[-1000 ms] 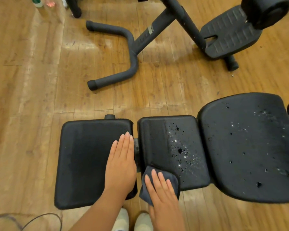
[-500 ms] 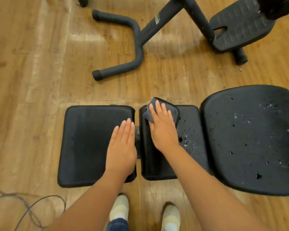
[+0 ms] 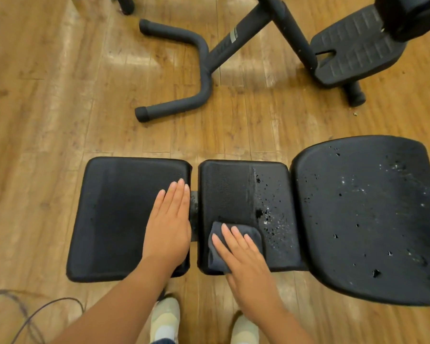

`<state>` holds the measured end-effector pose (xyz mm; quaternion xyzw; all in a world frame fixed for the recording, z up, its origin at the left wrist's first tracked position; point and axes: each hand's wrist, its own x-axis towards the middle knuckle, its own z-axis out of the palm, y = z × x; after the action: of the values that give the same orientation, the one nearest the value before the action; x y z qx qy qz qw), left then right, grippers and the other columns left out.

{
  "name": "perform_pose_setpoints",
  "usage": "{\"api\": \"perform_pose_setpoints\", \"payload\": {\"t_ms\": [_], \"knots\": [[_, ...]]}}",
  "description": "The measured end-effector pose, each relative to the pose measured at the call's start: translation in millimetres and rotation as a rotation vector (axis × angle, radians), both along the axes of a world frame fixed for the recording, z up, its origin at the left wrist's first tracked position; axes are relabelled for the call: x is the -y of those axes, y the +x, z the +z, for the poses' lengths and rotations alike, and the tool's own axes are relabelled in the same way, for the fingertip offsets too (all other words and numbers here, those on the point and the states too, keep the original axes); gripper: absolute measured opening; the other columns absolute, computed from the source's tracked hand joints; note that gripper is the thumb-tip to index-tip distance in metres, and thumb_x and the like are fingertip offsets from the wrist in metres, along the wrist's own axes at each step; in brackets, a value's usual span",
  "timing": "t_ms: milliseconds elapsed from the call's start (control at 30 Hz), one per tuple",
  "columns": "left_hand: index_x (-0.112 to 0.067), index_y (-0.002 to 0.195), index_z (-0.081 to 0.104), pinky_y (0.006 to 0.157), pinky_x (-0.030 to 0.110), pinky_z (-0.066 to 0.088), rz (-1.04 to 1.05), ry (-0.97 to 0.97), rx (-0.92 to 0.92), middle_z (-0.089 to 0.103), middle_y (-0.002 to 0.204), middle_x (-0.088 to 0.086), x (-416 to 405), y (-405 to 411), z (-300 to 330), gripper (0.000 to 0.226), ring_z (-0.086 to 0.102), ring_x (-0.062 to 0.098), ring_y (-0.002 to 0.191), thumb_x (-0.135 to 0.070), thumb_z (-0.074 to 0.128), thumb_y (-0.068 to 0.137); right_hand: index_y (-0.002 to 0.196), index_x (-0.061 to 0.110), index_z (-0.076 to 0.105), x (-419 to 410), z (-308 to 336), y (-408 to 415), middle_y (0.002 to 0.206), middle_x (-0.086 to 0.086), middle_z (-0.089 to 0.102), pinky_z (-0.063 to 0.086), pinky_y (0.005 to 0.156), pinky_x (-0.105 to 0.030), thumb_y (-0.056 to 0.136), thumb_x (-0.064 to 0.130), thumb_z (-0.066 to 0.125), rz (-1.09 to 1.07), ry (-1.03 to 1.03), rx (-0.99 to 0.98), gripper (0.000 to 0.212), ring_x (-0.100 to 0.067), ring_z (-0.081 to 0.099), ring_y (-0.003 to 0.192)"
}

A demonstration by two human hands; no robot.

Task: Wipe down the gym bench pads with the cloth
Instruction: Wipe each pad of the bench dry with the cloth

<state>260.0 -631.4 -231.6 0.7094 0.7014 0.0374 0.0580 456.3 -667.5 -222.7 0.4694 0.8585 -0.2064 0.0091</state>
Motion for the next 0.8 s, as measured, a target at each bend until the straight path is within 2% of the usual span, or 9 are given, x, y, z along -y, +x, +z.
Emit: {"api": "perform_pose_setpoints", "payload": {"t_ms": [133, 233, 333, 467, 533, 600, 667, 800], "knots": [[0.001, 0.143, 0.026, 0.112, 0.044, 0.019, -0.014, 0.005, -0.005, 0.029, 0.151, 0.018, -0.3, 0.0, 0.3, 0.056, 0.024, 0.028, 0.141, -0.017, 0.022, 0.091, 0.146, 0.021, 0.026, -66.4, -1.8, -12.3, 0.155, -0.001, 0.018, 0.002, 0.117, -0.033, 0.091, 0.023, 0.029, -0.104, 0.012, -0.108, 0.055, -0.017, 0.011, 0.143], [0.002, 0.142, 0.027, 0.113, 0.044, 0.018, -0.013, 0.008, -0.004, 0.029, 0.15, 0.017, -0.6, 1.1, 1.9, 0.055, 0.025, 0.027, 0.141, -0.018, 0.022, 0.091, 0.148, 0.02, 0.019, -122.5, -2.8, -21.2, 0.157, -0.003, 0.009, 0.001, 0.117, -0.036, 0.097, 0.018, 0.034, -0.129, 0.075, -0.08, 0.053, -0.019, 0.003, 0.144], [0.001, 0.143, 0.027, 0.113, 0.043, 0.017, -0.014, 0.007, -0.011, 0.029, 0.15, 0.017, -1.1, 1.5, 3.1, 0.055, 0.024, 0.027, 0.141, -0.018, 0.023, 0.091, 0.148, 0.019, 0.016, -145.2, -2.1, -25.5, 0.157, -0.004, 0.007, -0.002, 0.116, -0.034, 0.098, 0.017, 0.036, -0.122, 0.108, -0.045, 0.054, -0.021, 0.001, 0.144], [0.003, 0.142, 0.029, 0.113, 0.044, 0.017, -0.015, 0.009, -0.014, 0.031, 0.149, 0.018, -0.1, 1.3, 4.0, 0.054, 0.026, 0.028, 0.14, -0.017, 0.023, 0.092, 0.149, 0.019, 0.014, -119.3, 1.3, -22.5, 0.157, -0.003, 0.004, -0.005, 0.116, -0.033, 0.099, 0.019, 0.036, -0.122, 0.082, -0.071, 0.055, -0.018, -0.003, 0.144], [0.003, 0.142, 0.029, 0.113, 0.044, 0.017, -0.016, 0.006, -0.012, 0.031, 0.149, 0.018, -0.4, 1.4, 3.3, 0.054, 0.026, 0.029, 0.14, -0.016, 0.024, 0.092, 0.148, 0.019, 0.017, -89.4, 3.0, -14.6, 0.157, -0.003, 0.007, 0.0, 0.117, -0.036, 0.097, 0.019, 0.041, -0.121, 0.061, -0.069, 0.057, -0.018, 0.0, 0.144], [0.003, 0.142, 0.029, 0.114, 0.044, 0.016, -0.013, 0.006, -0.012, 0.031, 0.149, 0.019, -0.4, 1.3, 2.8, 0.054, 0.026, 0.029, 0.14, -0.016, 0.024, 0.092, 0.147, 0.018, 0.024, -47.8, 5.7, -0.2, 0.155, -0.004, 0.018, 0.011, 0.117, -0.039, 0.087, 0.017, 0.055, -0.078, 0.042, -0.025, 0.067, -0.02, 0.011, 0.143], [0.003, 0.142, 0.029, 0.114, 0.043, 0.016, -0.017, 0.005, -0.014, 0.031, 0.15, 0.018, -0.4, 1.7, 3.2, 0.054, 0.026, 0.029, 0.14, -0.016, 0.023, 0.092, 0.145, 0.019, 0.028, -4.6, 5.2, 19.8, 0.153, -0.004, 0.026, 0.015, 0.115, -0.039, 0.072, 0.018, 0.069, 0.002, -0.004, 0.021, 0.084, -0.02, 0.017, 0.141], [0.003, 0.142, 0.03, 0.114, 0.044, 0.017, -0.014, 0.008, -0.021, 0.031, 0.149, 0.018, -0.6, 1.6, 3.3, 0.055, 0.026, 0.028, 0.14, -0.017, 0.022, 0.091, 0.146, 0.022, 0.026, 23.7, -2.6, 49.4, 0.155, 0.001, 0.02, 0.015, 0.112, -0.034, 0.066, 0.019, 0.074, 0.09, -0.035, 0.059, 0.094, -0.017, 0.018, 0.142]]}}
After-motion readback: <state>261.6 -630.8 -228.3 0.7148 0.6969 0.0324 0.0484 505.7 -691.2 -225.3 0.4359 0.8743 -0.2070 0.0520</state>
